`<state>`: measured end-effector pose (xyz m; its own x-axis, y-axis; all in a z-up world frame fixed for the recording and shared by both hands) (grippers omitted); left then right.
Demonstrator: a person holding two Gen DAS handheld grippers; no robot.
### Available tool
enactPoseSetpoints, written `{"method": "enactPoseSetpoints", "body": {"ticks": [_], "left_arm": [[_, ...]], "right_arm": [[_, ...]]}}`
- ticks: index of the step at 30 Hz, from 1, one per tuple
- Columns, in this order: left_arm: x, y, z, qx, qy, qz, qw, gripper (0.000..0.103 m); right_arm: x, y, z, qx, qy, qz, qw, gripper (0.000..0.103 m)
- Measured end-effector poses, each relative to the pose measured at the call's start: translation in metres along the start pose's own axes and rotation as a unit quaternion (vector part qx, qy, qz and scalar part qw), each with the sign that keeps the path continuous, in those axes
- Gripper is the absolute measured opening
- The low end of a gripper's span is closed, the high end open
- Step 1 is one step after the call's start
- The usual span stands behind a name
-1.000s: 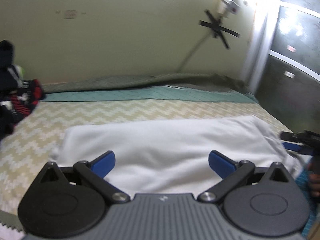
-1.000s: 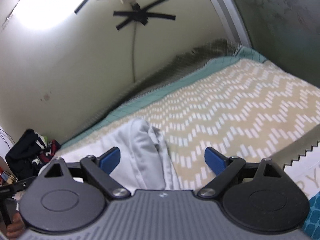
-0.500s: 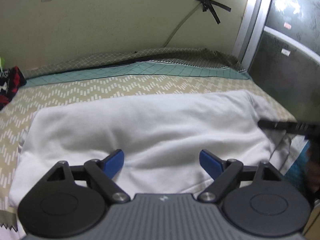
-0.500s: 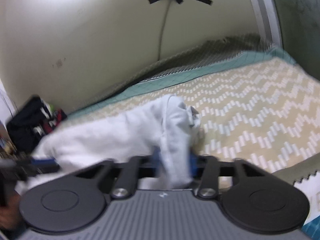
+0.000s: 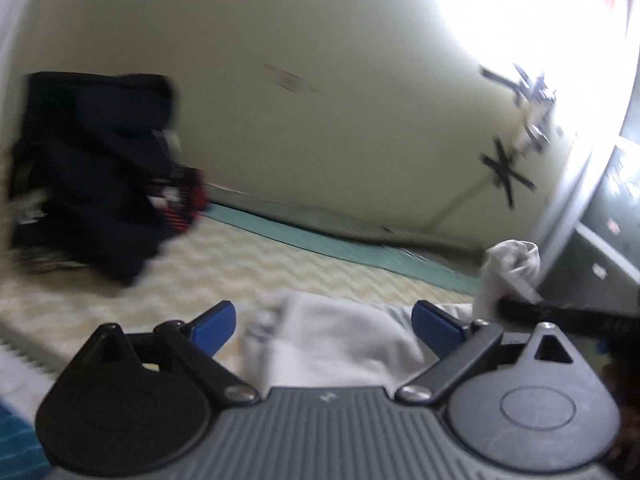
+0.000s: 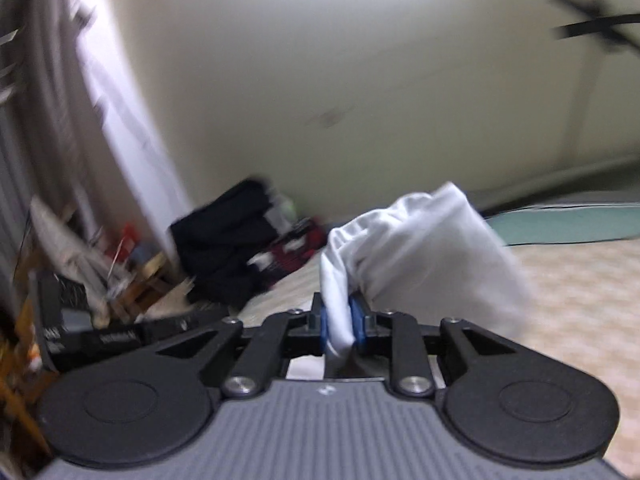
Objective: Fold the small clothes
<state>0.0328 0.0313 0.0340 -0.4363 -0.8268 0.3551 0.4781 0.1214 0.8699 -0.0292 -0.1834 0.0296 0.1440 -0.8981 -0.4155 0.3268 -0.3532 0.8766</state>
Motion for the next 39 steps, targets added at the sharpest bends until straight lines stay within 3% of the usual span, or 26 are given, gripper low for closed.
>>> {"method": "enactPoseSetpoints", "body": {"ticks": [5, 6, 7, 8, 10, 13, 18, 20, 21, 23, 24, 25, 28, 30, 32, 35, 36, 37, 38, 39], "left_arm": [[-0.029, -0.004, 0.021, 0.008, 0.031, 0.023, 0.9992, 0.101], [-0.032, -0.005, 0.021, 0.005, 0.032, 0.029, 0.999, 0.101], [-0.033, -0.007, 0.022, 0.003, 0.032, 0.034, 0.9989, 0.101], [-0.033, -0.008, 0.021, 0.0, 0.029, 0.035, 0.999, 0.102], [-0.029, -0.009, 0.021, 0.0, 0.023, 0.027, 0.9994, 0.103], [-0.016, -0.01, 0.012, -0.004, 0.005, 0.019, 0.9998, 0.103], [0.016, -0.02, -0.004, -0.019, -0.032, -0.007, 0.9993, 0.103], [0.027, -0.027, -0.009, -0.028, -0.027, -0.03, 0.9988, 0.1], [0.03, -0.031, -0.01, -0.035, -0.018, -0.041, 0.9984, 0.092], [0.032, -0.042, -0.016, -0.064, 0.006, -0.067, 0.9957, 0.067], [0.031, -0.049, -0.019, -0.084, 0.017, -0.073, 0.9937, 0.046], [0.029, -0.056, -0.021, -0.102, 0.028, -0.077, 0.9914, 0.035], [0.018, -0.074, -0.016, -0.121, 0.061, -0.09, 0.9866, 0.027], [0.013, -0.078, -0.003, -0.119, 0.057, -0.084, 0.9878, 0.027], [0.01, -0.081, 0.006, -0.121, 0.06, -0.081, 0.9875, 0.027], [0.012, -0.081, 0.013, -0.126, 0.062, -0.088, 0.9861, 0.033], [0.014, -0.077, 0.013, -0.125, 0.059, -0.089, 0.9864, 0.048], [0.016, -0.07, 0.014, -0.115, 0.054, -0.088, 0.9881, 0.071], [0.019, -0.061, 0.018, -0.099, 0.049, -0.087, 0.9901, 0.083], [0.021, -0.053, 0.021, -0.081, 0.044, -0.09, 0.9917, 0.1]], "right_arm": [[-0.045, -0.04, -0.09, -0.084, 0.052, 0.031, 0.995, 0.02], [-0.049, -0.052, -0.106, -0.106, 0.053, 0.038, 0.992, 0.023], [-0.051, -0.066, -0.12, -0.136, 0.055, 0.042, 0.988, 0.036], [-0.052, -0.076, -0.127, -0.157, 0.062, 0.038, 0.985, 0.041], [-0.051, -0.072, -0.117, -0.139, 0.093, 0.016, 0.986, 0.055], [-0.042, -0.047, -0.081, -0.094, 0.125, 0.01, 0.988, 0.054], [-0.008, -0.006, -0.044, -0.024, 0.068, 0.02, 0.997, 0.055], [0.003, -0.002, -0.048, -0.026, 0.048, 0.017, 0.998, 0.045], [0.007, -0.004, -0.056, -0.033, 0.044, 0.014, 0.998, 0.043], [0.01, -0.007, -0.073, -0.05, 0.04, 0.015, 0.998, 0.042], [0.011, -0.01, -0.085, -0.06, 0.036, 0.02, 0.997, 0.042], [0.011, -0.015, -0.1, -0.074, 0.029, 0.027, 0.996, 0.042], [0.024, -0.034, -0.14, -0.117, 0.007, 0.036, 0.993, 0.04], [0.03, -0.045, -0.15, -0.112, -0.012, 0.064, 0.992, 0.023], [0.038, -0.043, -0.148, -0.104, -0.019, 0.063, 0.992, 0.024], [0.041, -0.042, -0.141, -0.094, -0.01, 0.059, 0.994, 0.027], [0.041, -0.039, -0.136, -0.086, -0.005, 0.051, 0.995, 0.032], [0.043, -0.033, -0.127, -0.077, 0.007, 0.031, 0.997, 0.045], [0.044, -0.028, -0.119, -0.064, 0.021, 0.011, 0.998, 0.057], [0.048, -0.022, -0.105, -0.043, 0.028, -0.007, 0.999, 0.059]]}}
Point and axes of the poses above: each gripper's, at about its wrist camera, not at the fingertips, and z roughly against the way its jaws point, x to its right, y to its top, the point moved 5 cm from there along -z, roughly the way its jaws point, and after that the axes turned 10 degrees about x, right-handed, at the moved point
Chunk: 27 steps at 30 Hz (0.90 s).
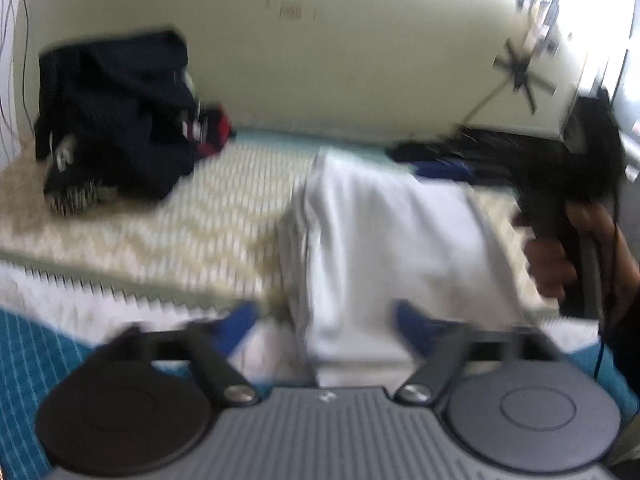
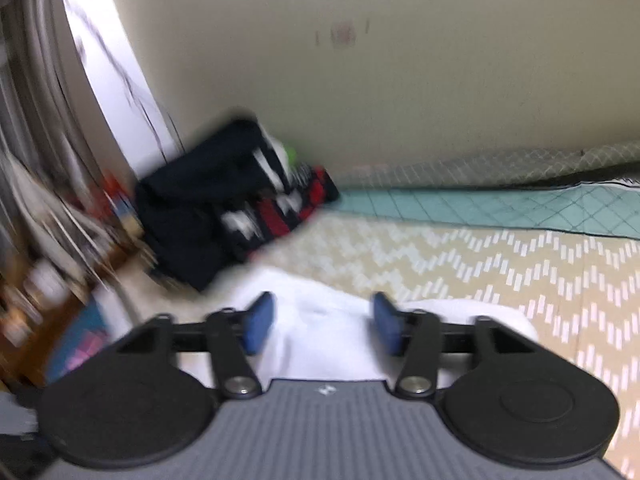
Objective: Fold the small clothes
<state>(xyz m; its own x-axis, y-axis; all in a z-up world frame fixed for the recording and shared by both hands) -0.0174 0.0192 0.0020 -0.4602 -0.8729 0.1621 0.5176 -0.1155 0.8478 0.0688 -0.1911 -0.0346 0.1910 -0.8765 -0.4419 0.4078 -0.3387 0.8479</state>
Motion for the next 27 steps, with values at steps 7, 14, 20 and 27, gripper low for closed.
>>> {"method": "enactPoseSetpoints", "body": {"ticks": [7, 14, 20, 27], "left_arm": [[-0.009, 0.02, -0.04, -0.025, -0.001, 0.023, 0.9994, 0.103], [-0.011, 0.003, -0.074, -0.07, -0.036, 0.075, 0.9941, 0.103], [-0.002, -0.006, -0.074, -0.059, -0.026, 0.052, 0.9966, 0.103], [0.008, -0.009, -0.077, -0.052, 0.001, 0.007, 0.9986, 0.103]], "right_arm": [[0.051, -0.009, 0.081, 0.044, -0.031, -0.089, 0.995, 0.066], [0.067, -0.05, 0.097, 0.01, -0.032, -0.122, 0.992, 0.069], [0.041, -0.062, 0.068, -0.021, 0.016, -0.103, 0.994, 0.08], [0.033, -0.062, 0.063, -0.012, 0.015, -0.081, 0.997, 0.082]]}}
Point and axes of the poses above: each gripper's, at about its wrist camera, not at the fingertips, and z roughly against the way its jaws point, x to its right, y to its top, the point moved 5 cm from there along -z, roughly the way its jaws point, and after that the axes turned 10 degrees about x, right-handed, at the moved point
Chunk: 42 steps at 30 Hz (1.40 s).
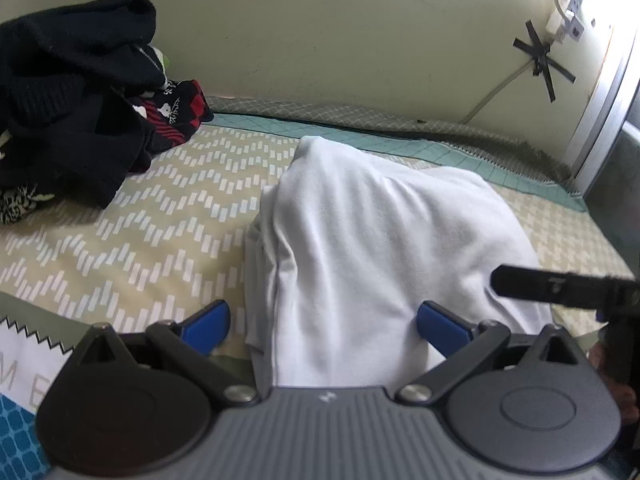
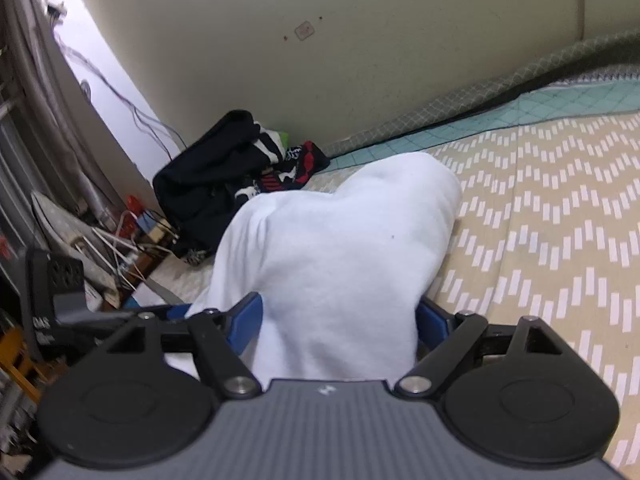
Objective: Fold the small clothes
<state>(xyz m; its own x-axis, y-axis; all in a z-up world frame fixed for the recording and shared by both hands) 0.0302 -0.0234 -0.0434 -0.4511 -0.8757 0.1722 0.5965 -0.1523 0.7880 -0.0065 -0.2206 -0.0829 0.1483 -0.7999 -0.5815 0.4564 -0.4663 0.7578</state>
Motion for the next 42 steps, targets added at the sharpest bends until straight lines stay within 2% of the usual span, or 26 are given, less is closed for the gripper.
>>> {"method": "enactPoseSetpoints", "body": {"ticks": [4, 7, 10, 19, 28, 31, 34, 36, 40, 42], "left_arm": [[0.001, 0.0, -0.002, -0.007, 0.007, -0.004, 0.9999, 0.103], [-0.002, 0.005, -0.002, -0.025, 0.002, 0.038, 0.999, 0.103], [-0.004, 0.008, -0.001, -0.036, -0.028, 0.081, 0.9957, 0.103], [0.01, -0.004, 0.002, -0.01, -0.014, 0.013, 0.9998, 0.103], [-0.001, -0.001, 0.005, -0.021, -0.059, 0.022, 0.9978, 0.103], [-0.003, -0.001, 0.006, -0.024, -0.061, 0.026, 0.9975, 0.103], [-0.005, 0.002, 0.005, -0.026, -0.059, 0.051, 0.9966, 0.102], [-0.005, 0.004, 0.003, -0.022, -0.066, 0.066, 0.9954, 0.102], [0.005, 0.013, 0.0, -0.011, -0.095, 0.09, 0.9913, 0.102], [0.025, 0.027, -0.003, -0.003, -0.113, 0.076, 0.9907, 0.102]], "right_arm": [[0.005, 0.0, 0.003, 0.007, 0.01, -0.019, 1.0, 0.084], [0.005, 0.0, 0.002, 0.008, 0.013, -0.021, 1.0, 0.085], [0.004, 0.0, 0.002, 0.008, 0.013, -0.019, 1.0, 0.085], [0.004, 0.0, 0.002, 0.001, 0.017, -0.016, 1.0, 0.086], [0.003, -0.001, 0.004, 0.005, 0.022, -0.012, 1.0, 0.087], [0.002, 0.0, 0.003, 0.004, 0.019, -0.011, 1.0, 0.087], [0.0, 0.001, 0.0, 0.002, 0.013, -0.013, 1.0, 0.089], [-0.003, 0.002, -0.002, 0.002, -0.001, -0.001, 1.0, 0.077], [-0.004, 0.012, 0.002, 0.008, 0.001, 0.01, 1.0, 0.042], [0.0, 0.021, 0.012, 0.018, 0.01, 0.01, 1.0, 0.033]]}}
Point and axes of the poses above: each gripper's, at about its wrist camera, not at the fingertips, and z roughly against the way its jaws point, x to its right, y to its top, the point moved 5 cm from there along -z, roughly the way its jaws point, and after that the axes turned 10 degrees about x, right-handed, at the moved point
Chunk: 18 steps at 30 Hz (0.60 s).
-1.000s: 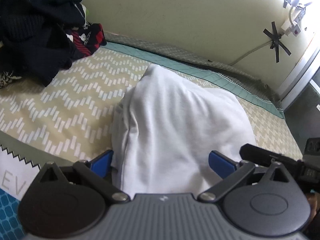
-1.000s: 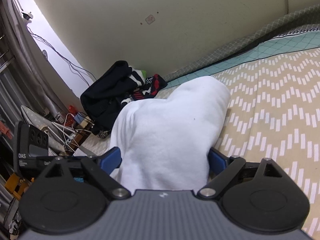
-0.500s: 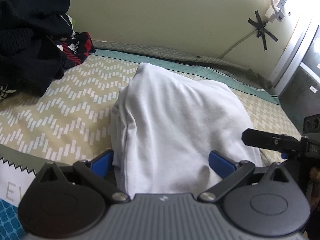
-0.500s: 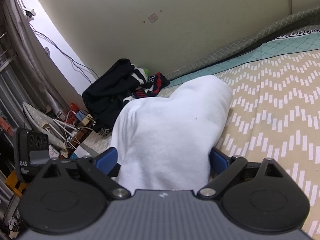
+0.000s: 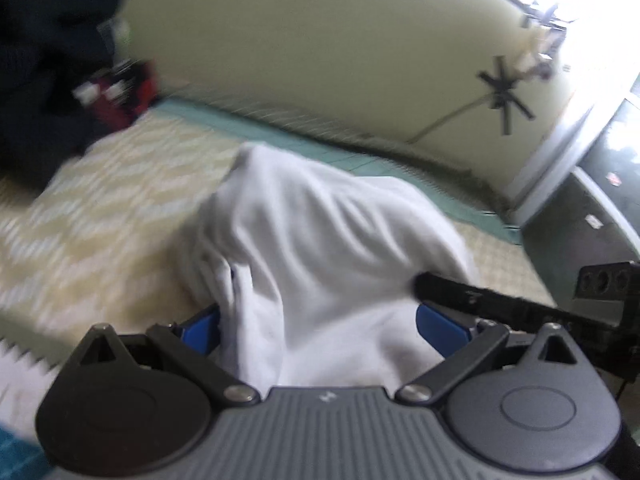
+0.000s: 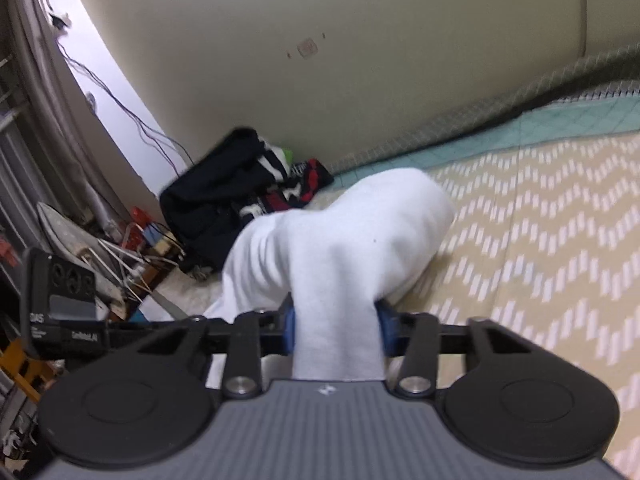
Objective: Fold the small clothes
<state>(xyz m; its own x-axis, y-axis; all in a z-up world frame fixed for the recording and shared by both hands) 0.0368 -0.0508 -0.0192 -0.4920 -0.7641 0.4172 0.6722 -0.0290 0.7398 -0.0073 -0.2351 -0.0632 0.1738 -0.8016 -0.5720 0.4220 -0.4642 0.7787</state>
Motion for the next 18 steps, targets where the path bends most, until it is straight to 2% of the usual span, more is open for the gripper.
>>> {"method": "enactPoseSetpoints", "body": {"ticks": [2, 4, 5, 7, 8, 11, 14, 18], "left_arm": [[0.032, 0.017, -0.016, 0.002, -0.018, -0.029, 0.9994, 0.101], [0.066, 0.032, -0.037, -0.002, -0.042, -0.057, 0.9975, 0.099], [0.086, 0.04, -0.052, -0.004, -0.055, -0.075, 0.9957, 0.099], [0.124, 0.054, -0.08, -0.003, -0.077, -0.109, 0.991, 0.09], [0.144, 0.061, -0.096, -0.003, -0.095, -0.12, 0.9882, 0.089], [0.203, 0.079, -0.147, 0.004, -0.134, -0.142, 0.9808, 0.094], [0.239, 0.075, -0.199, -0.01, -0.134, -0.164, 0.9774, 0.095], [0.246, 0.045, -0.261, -0.077, -0.114, -0.146, 0.9797, 0.094]], "right_arm": [[0.005, 0.013, 0.013, 0.016, 0.0, 0.009, 1.0, 0.031], [0.016, 0.032, 0.031, 0.048, -0.022, 0.031, 0.998, 0.03], [0.024, 0.044, 0.042, 0.068, -0.035, 0.038, 0.996, 0.03], [0.048, 0.07, 0.067, 0.105, -0.063, 0.038, 0.992, 0.03], [0.063, 0.083, 0.08, 0.122, -0.079, 0.038, 0.989, 0.03], [0.109, 0.118, 0.113, 0.156, -0.144, 0.056, 0.976, 0.03], [0.16, 0.138, 0.138, 0.172, -0.217, 0.07, 0.959, 0.03], [0.237, 0.141, 0.165, 0.169, -0.299, 0.025, 0.939, 0.03]]}}
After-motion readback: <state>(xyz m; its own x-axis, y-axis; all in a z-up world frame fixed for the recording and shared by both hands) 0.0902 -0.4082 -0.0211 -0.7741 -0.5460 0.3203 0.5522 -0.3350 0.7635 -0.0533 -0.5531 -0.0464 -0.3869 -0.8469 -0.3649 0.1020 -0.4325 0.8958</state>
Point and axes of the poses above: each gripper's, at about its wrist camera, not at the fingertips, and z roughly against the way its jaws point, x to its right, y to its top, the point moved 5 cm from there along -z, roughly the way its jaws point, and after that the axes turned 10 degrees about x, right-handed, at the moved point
